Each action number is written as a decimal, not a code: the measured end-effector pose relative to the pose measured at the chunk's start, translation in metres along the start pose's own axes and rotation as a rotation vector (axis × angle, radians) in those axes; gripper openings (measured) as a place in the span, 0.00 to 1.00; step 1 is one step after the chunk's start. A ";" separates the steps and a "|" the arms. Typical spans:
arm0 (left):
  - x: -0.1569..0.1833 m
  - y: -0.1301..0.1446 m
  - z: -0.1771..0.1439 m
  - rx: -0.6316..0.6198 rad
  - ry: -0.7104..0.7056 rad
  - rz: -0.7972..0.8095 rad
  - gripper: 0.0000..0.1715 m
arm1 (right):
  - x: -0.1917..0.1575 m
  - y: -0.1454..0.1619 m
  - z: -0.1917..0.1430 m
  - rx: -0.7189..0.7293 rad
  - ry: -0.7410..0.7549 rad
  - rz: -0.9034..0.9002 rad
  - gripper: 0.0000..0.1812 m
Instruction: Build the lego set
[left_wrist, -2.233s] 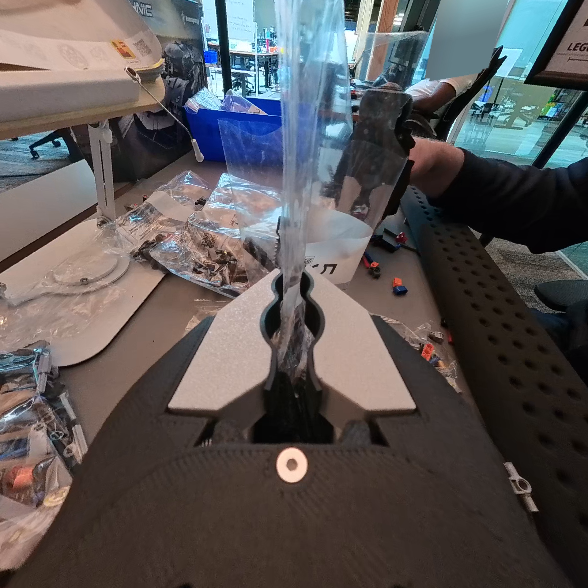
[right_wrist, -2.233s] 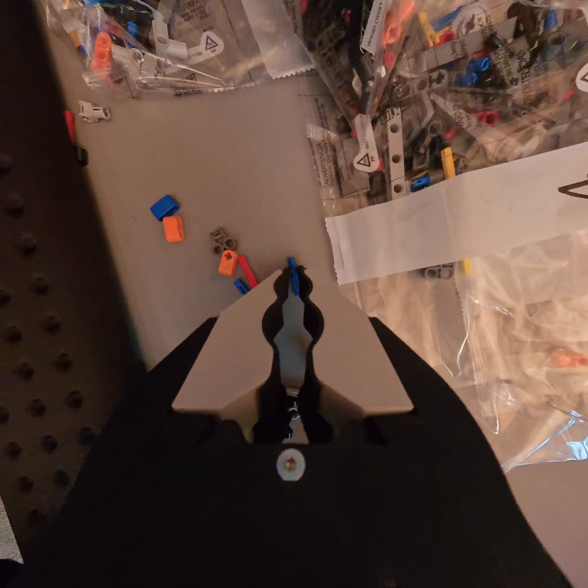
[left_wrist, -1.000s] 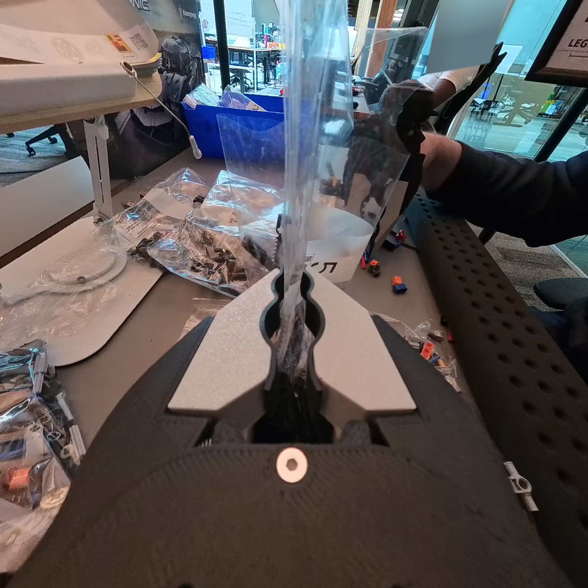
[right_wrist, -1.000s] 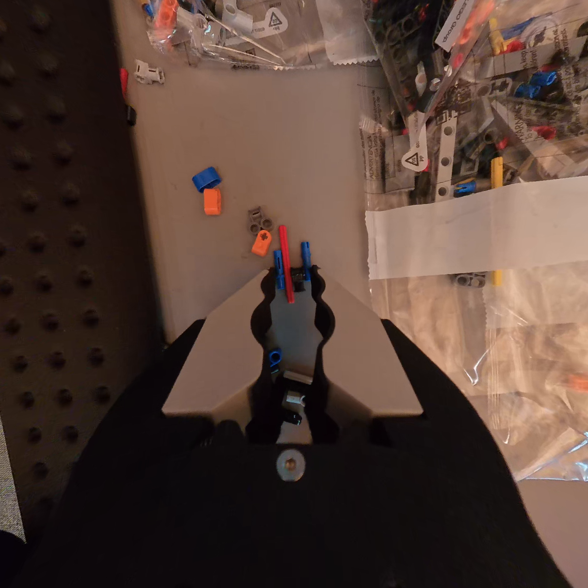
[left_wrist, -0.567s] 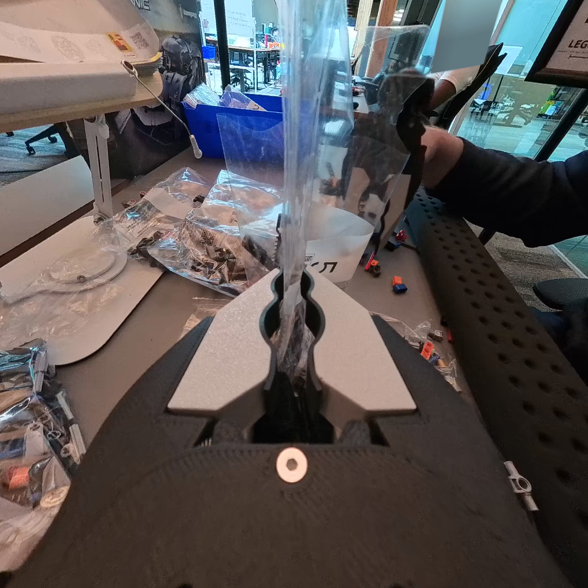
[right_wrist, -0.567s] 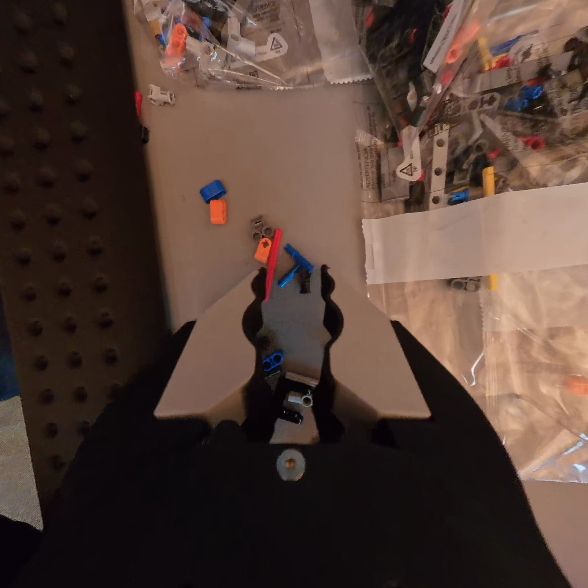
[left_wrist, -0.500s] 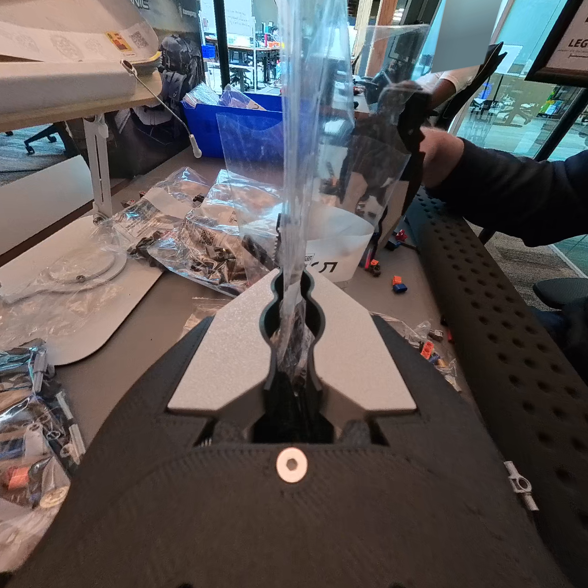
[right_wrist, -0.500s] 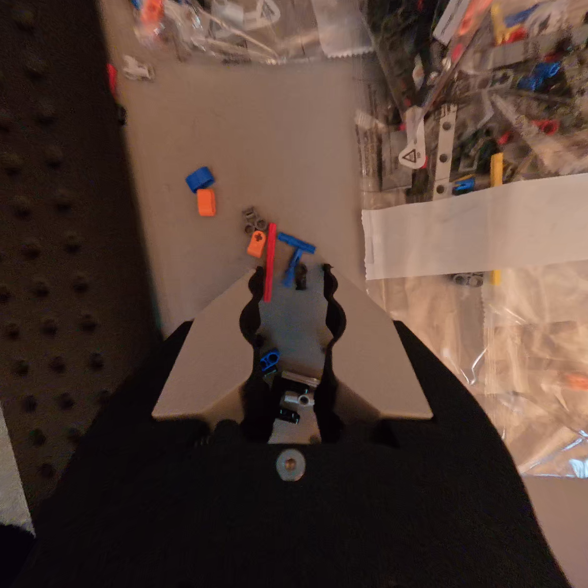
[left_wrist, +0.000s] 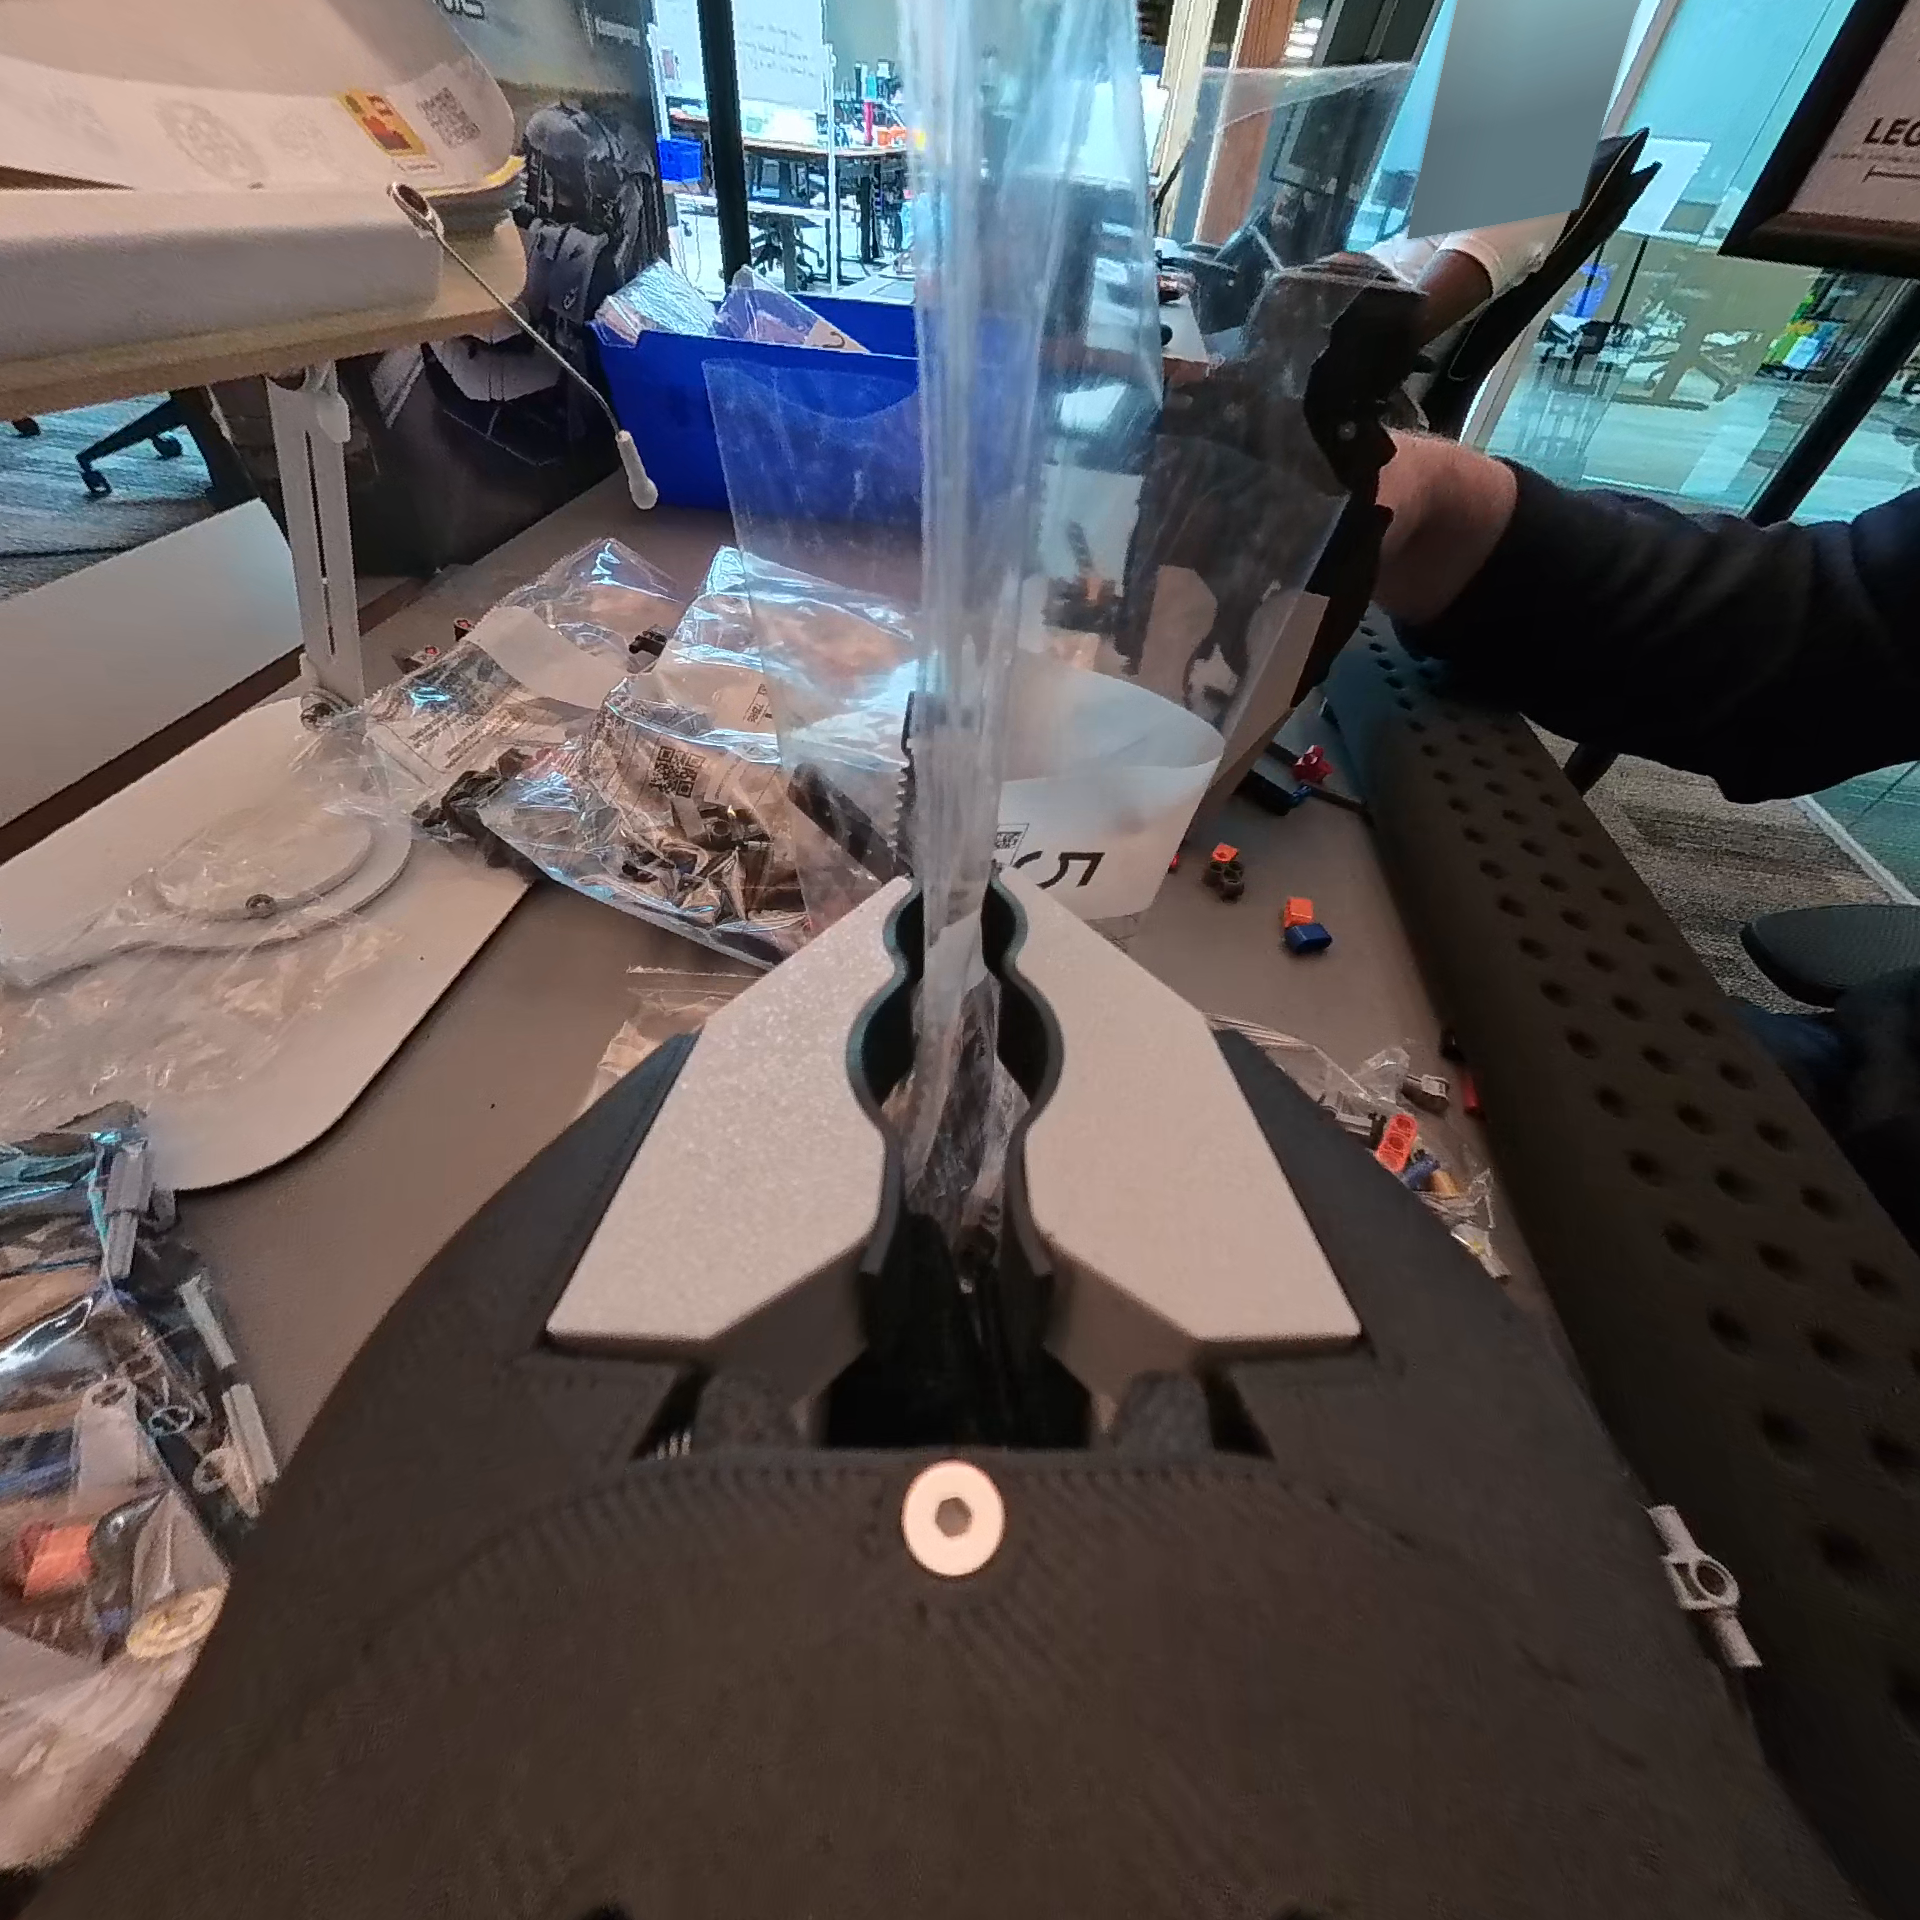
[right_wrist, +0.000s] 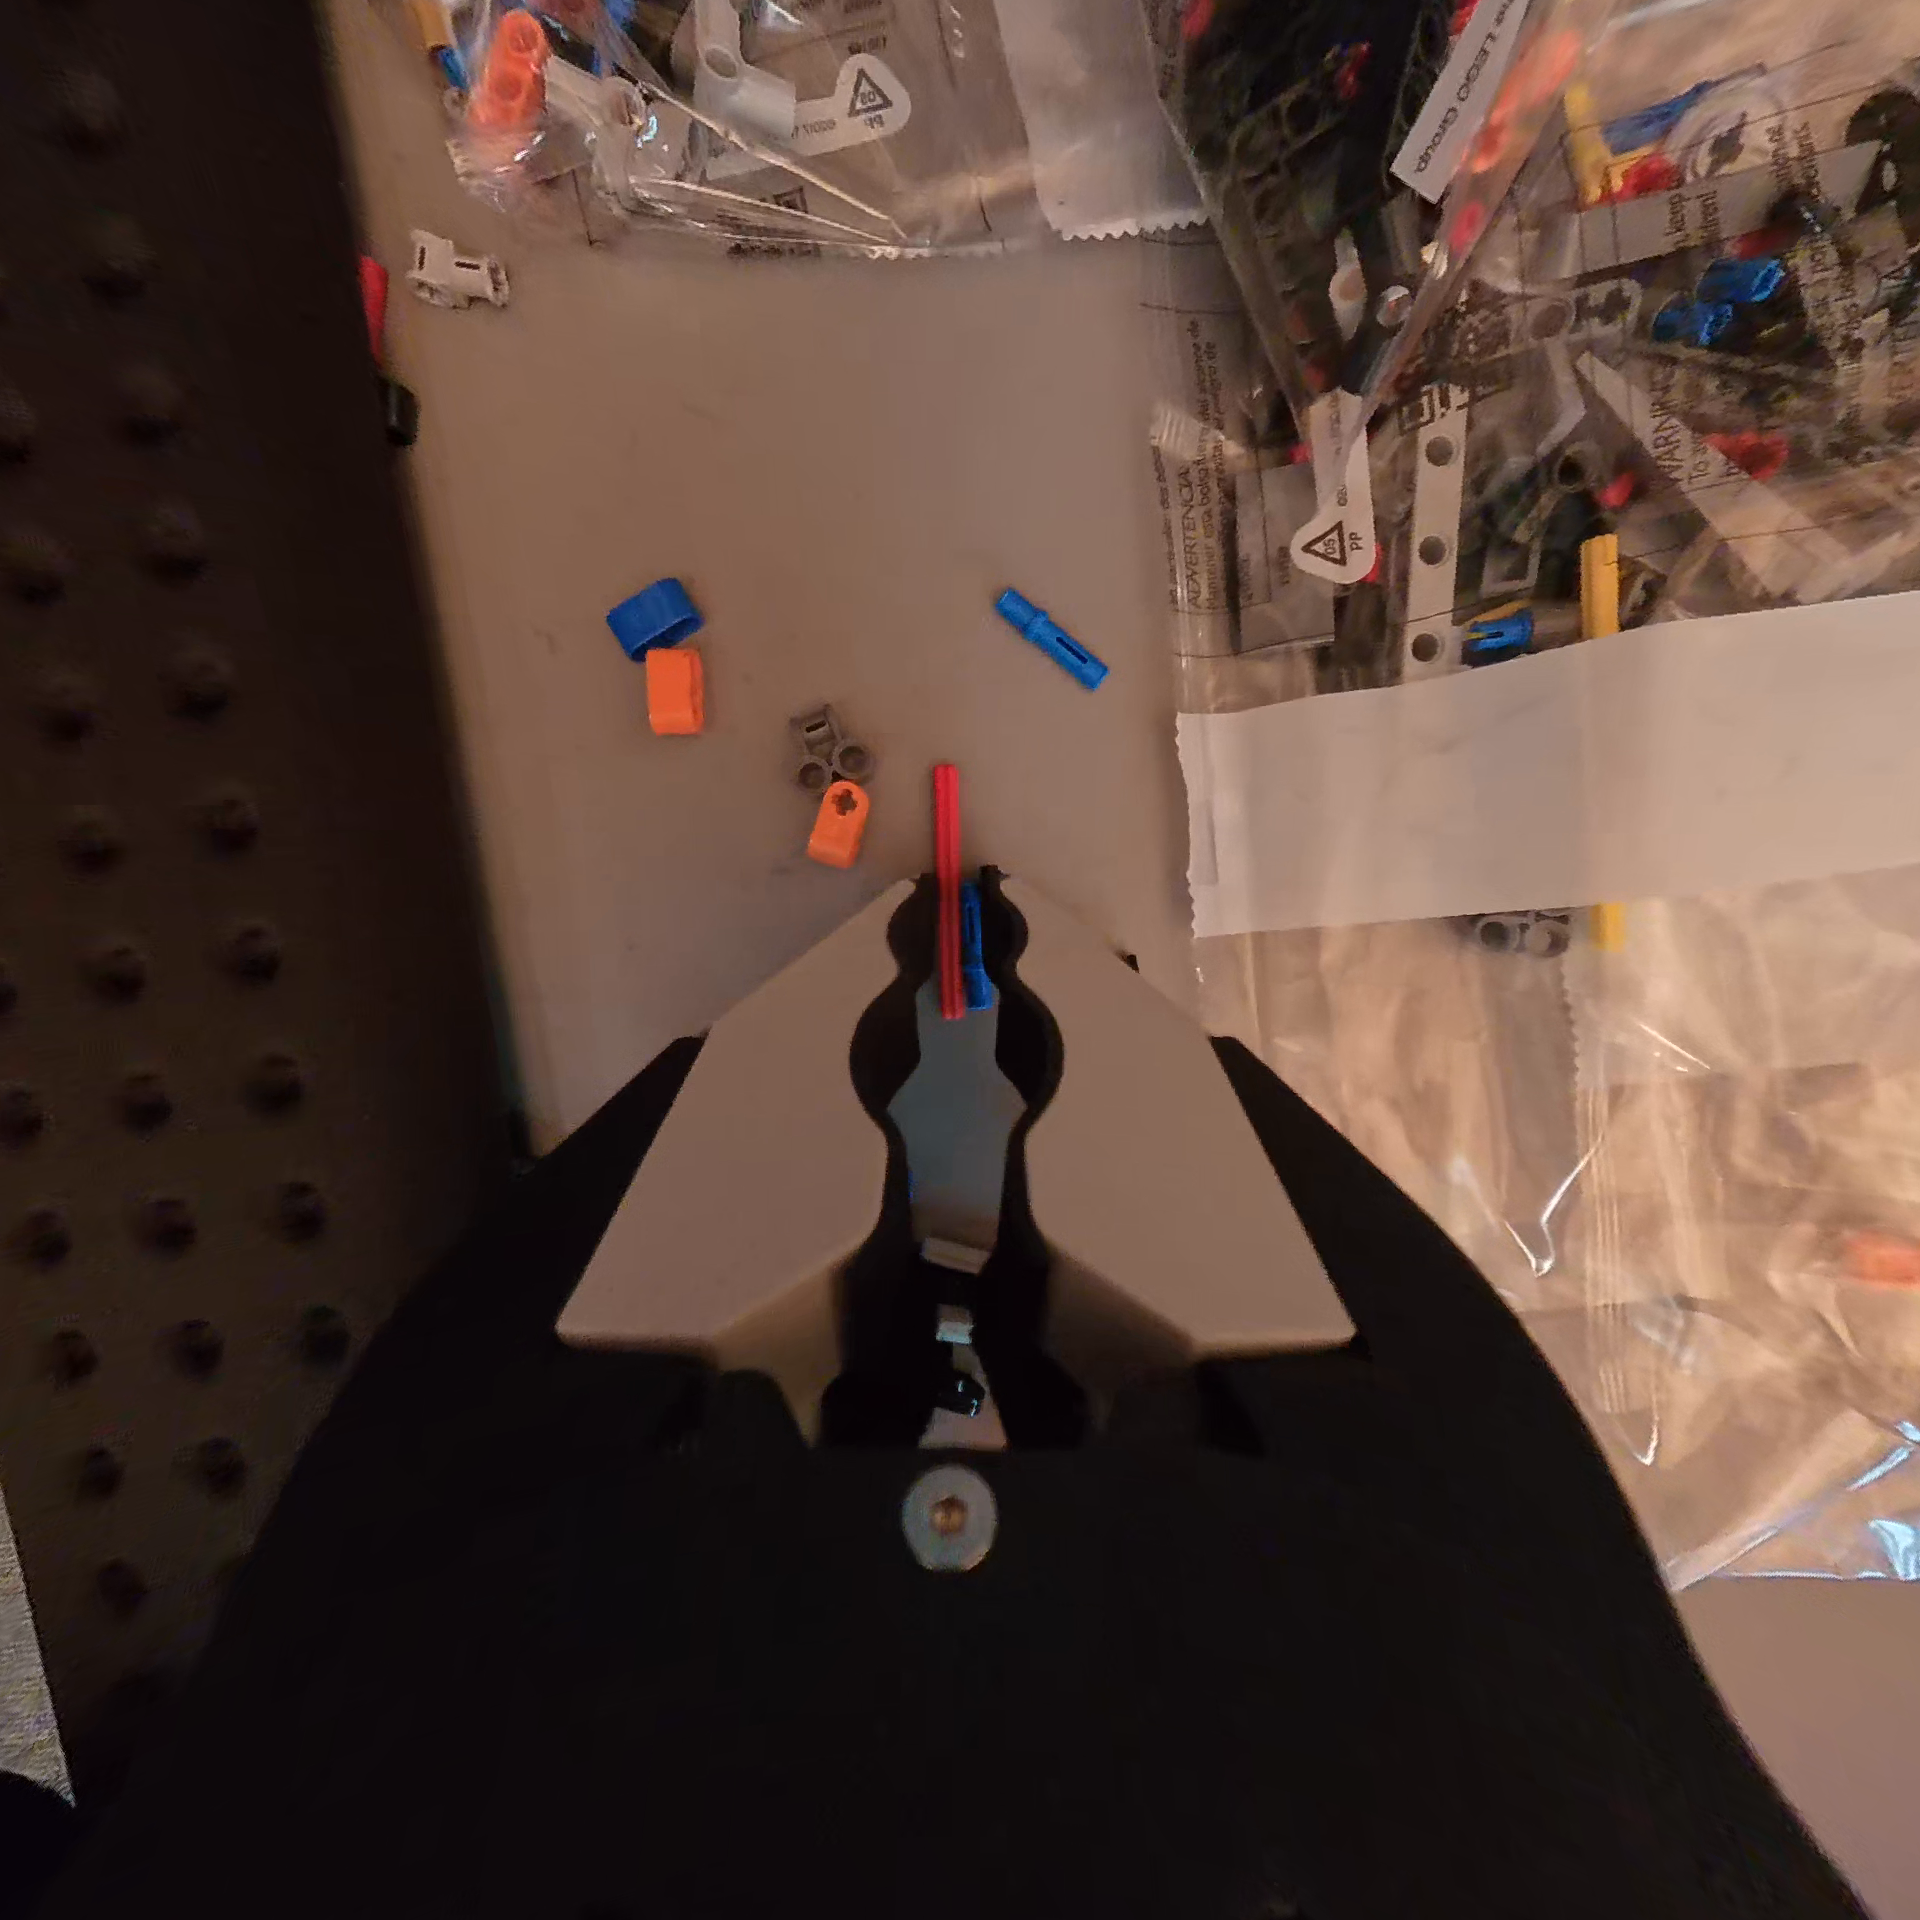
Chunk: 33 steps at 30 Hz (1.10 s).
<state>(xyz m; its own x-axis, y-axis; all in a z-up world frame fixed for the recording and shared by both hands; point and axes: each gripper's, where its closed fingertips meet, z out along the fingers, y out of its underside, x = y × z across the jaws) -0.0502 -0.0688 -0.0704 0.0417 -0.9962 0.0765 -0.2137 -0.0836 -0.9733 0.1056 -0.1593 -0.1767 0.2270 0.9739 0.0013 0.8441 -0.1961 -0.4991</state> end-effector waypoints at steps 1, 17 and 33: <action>0.000 0.000 0.000 0.000 0.000 0.000 0.05 | 0.000 0.000 0.000 -0.002 0.000 -0.003 0.03; 0.001 0.000 0.000 -0.001 0.007 -0.004 0.06 | 0.012 -0.070 -0.048 0.287 0.019 0.015 0.03; 0.003 0.000 0.001 -0.013 0.005 0.010 0.06 | 0.033 -0.189 -0.074 0.367 0.137 -0.118 0.03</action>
<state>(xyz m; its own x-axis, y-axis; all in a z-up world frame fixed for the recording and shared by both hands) -0.0486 -0.0713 -0.0704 0.0345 -0.9971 0.0682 -0.2271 -0.0742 -0.9710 -0.0102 -0.0987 -0.0182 0.2228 0.9580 0.1803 0.6442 -0.0059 -0.7648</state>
